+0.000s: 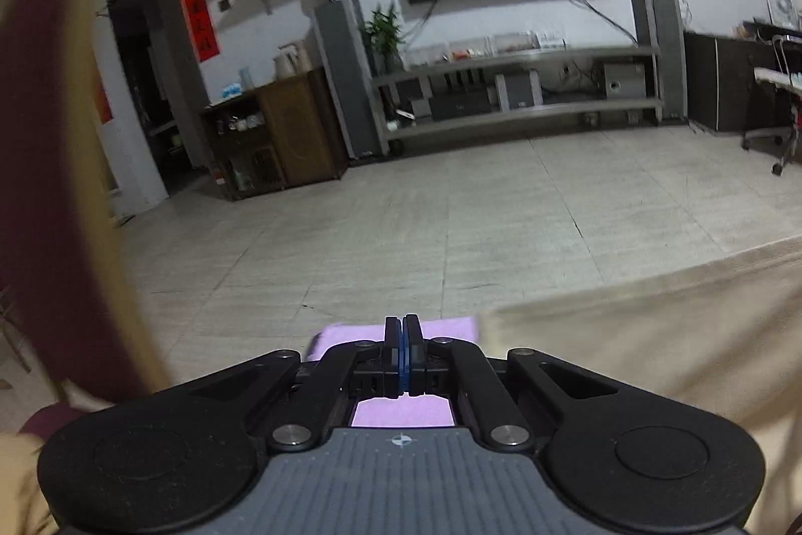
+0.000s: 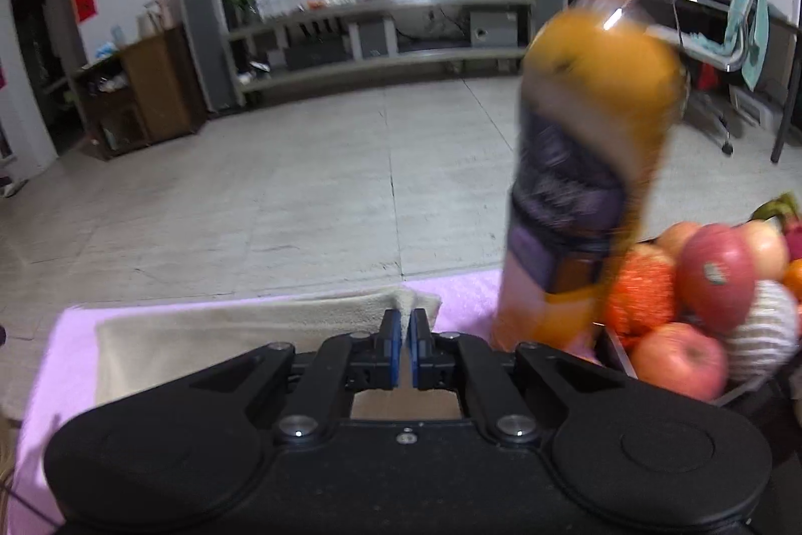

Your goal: Fold clothes

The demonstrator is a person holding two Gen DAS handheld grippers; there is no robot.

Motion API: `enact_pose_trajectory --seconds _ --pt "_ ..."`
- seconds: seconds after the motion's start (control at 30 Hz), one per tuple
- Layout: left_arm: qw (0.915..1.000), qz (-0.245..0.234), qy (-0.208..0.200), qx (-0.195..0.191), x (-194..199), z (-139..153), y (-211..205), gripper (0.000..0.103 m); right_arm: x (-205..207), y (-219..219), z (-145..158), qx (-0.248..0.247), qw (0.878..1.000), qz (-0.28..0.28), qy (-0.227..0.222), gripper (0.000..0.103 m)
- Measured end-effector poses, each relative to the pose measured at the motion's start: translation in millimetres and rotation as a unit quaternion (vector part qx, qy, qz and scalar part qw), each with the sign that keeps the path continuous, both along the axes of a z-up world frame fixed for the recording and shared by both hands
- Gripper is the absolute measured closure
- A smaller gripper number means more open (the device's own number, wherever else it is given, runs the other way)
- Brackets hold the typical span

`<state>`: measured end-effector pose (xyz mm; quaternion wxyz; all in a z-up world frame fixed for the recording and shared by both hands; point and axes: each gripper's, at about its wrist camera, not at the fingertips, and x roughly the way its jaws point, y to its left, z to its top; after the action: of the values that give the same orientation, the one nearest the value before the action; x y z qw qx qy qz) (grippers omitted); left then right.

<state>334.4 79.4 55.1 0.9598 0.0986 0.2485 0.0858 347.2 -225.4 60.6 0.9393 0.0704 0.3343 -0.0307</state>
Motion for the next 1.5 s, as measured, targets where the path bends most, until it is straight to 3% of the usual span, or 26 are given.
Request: enact_pose_trajectory --seconds 0.1,0.2,0.27,0.37,0.5,0.57,0.63,0.7,0.73,0.9,0.97,1.07,1.13,1.2,1.37,1.5 --pt "0.9996 0.0 -0.011 -0.024 -52.8 17.1 4.3 0.102 -52.9 -4.3 5.4 0.006 1.0 0.018 -0.008 0.099" --pt "0.9973 -0.009 0.009 -0.072 -106.2 18.6 12.4 0.102 -106.6 -9.3 -3.0 0.019 0.999 0.044 -0.002 0.099" --pt "0.9939 -0.024 0.051 -0.094 -137.4 10.1 11.6 0.102 -142.5 -12.7 -8.6 0.027 0.998 0.061 0.001 0.099" --pt "0.9883 -0.054 0.106 -0.095 -171.4 -11.2 -2.7 0.1 -196.2 -17.7 -17.1 0.04 0.995 0.087 0.007 0.099" --pt "0.9764 -0.085 0.183 -0.076 -187.8 -38.4 -26.6 0.09 -229.4 -10.1 -74.4 0.04 0.979 0.139 0.144 0.091" --pt "0.973 -0.088 0.199 -0.077 -185.2 -40.8 -34.9 0.09 -233.8 -20.5 -78.8 0.046 0.979 0.119 0.156 0.084" --pt "0.9717 -0.086 0.203 -0.085 -176.6 -35.9 -41.5 0.083 -232.9 -37.3 -62.8 0.087 0.983 0.097 0.127 0.061" --pt "0.9695 -0.086 0.205 -0.103 -165.4 -34.9 -46.6 0.069 -228.0 -50.3 -44.5 0.116 0.986 0.083 0.089 0.052" --pt "0.9677 -0.083 0.208 -0.115 -162.4 -35.2 -49.4 0.062 -223.5 -54.4 -37.5 0.126 0.986 0.079 0.075 0.051" --pt "0.952 -0.06 0.235 -0.187 -97.7 -34.0 -72.1 0.06 -202.0 -75.9 -45.5 0.245 0.967 0.054 0.047 0.047" --pt "0.9479 -0.054 0.241 -0.202 -64.8 -33.0 -80.7 0.059 -202.1 -79.3 -51.8 0.261 0.963 0.052 0.049 0.048" --pt "0.9604 -0.065 0.222 -0.155 -18.3 -36.0 -97.9 0.056 -197.5 -78.8 -48.3 0.223 0.971 0.066 0.054 0.048" --pt "0.9662 -0.071 0.214 -0.124 10.9 -44.8 -106.4 0.055 -197.6 -87.4 -53.0 0.246 0.966 0.058 0.056 0.048" --pt "0.9659 -0.098 0.212 -0.111 33.0 -57.4 -111.8 0.055 -198.2 -98.0 -59.9 0.28 0.957 0.046 0.058 0.048" --pt "0.9609 -0.164 0.22 -0.037 71.9 -93.9 -134.6 0.058 -196.5 -117.0 -78.8 0.335 0.939 0.007 0.08 0.048" --pt "0.9541 -0.174 0.24 -0.045 100.6 -121.0 -139.9 0.069 -192.7 -120.8 -87.4 0.355 0.93 -0.015 0.089 0.046"
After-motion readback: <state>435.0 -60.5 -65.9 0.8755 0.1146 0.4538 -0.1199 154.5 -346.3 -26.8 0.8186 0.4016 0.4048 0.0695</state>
